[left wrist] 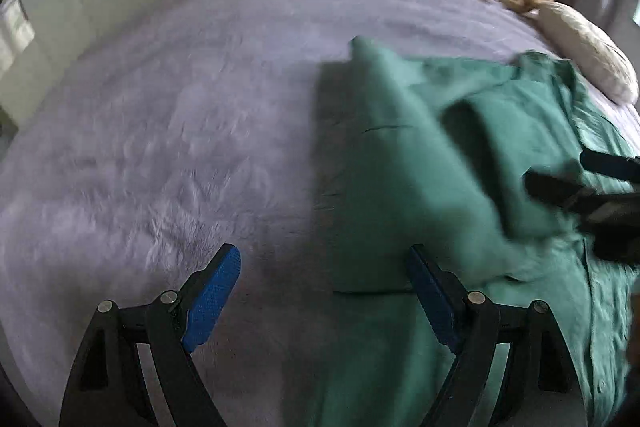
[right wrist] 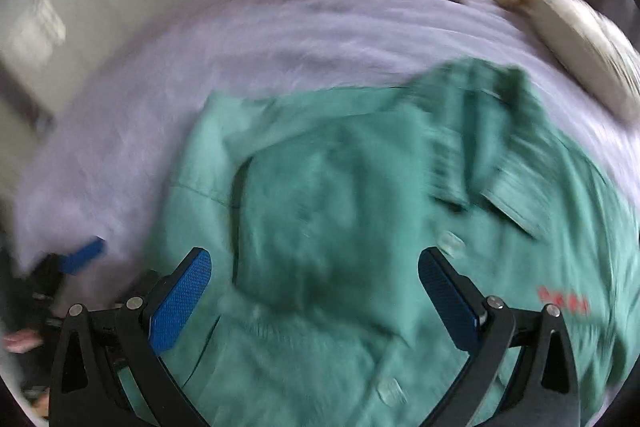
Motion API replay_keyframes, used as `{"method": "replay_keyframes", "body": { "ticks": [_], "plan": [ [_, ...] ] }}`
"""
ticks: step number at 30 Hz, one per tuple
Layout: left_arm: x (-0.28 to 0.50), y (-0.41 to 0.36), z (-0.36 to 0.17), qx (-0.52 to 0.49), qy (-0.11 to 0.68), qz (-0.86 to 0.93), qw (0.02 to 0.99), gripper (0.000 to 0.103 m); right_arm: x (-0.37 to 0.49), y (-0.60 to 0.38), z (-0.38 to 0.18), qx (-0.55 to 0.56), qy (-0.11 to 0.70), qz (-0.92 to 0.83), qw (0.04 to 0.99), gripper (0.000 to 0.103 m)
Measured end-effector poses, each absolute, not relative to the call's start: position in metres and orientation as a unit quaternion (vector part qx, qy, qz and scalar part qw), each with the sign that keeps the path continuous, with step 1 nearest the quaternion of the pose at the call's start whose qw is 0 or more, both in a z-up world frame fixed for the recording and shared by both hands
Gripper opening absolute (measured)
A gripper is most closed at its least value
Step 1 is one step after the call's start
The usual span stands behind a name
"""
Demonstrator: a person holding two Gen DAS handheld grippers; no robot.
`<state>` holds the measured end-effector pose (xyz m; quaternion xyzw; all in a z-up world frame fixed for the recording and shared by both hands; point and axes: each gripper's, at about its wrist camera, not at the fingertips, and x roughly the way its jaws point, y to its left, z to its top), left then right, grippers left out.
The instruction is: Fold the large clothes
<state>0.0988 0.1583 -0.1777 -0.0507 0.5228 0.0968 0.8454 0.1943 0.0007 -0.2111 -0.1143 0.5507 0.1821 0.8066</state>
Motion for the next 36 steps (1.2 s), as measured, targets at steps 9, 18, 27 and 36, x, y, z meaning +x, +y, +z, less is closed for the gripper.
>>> {"method": "replay_keyframes", "body": {
  "ticks": [9,18,27,36],
  "plan": [
    [0.1,0.163,-0.198,-0.046,0.533,0.088,0.84,0.086,0.209,-0.043,-0.207,-0.069,0.541,0.108,0.831,0.017],
    [0.114,0.162,-0.187,-0.047,0.543,0.062,0.836,0.086,0.195,-0.261,-0.231,0.331,0.561,0.023,0.759,0.05],
    [0.121,0.151,-0.183,-0.033,0.551,0.068,0.831,0.086,0.185,-0.262,-0.227,0.377,0.536,0.062,0.753,0.069],
    [0.13,0.168,-0.186,-0.042,0.55,0.105,0.827,0.086,0.183,-0.263,-0.227,0.23,0.563,0.018,0.794,0.009]
  ]
}}
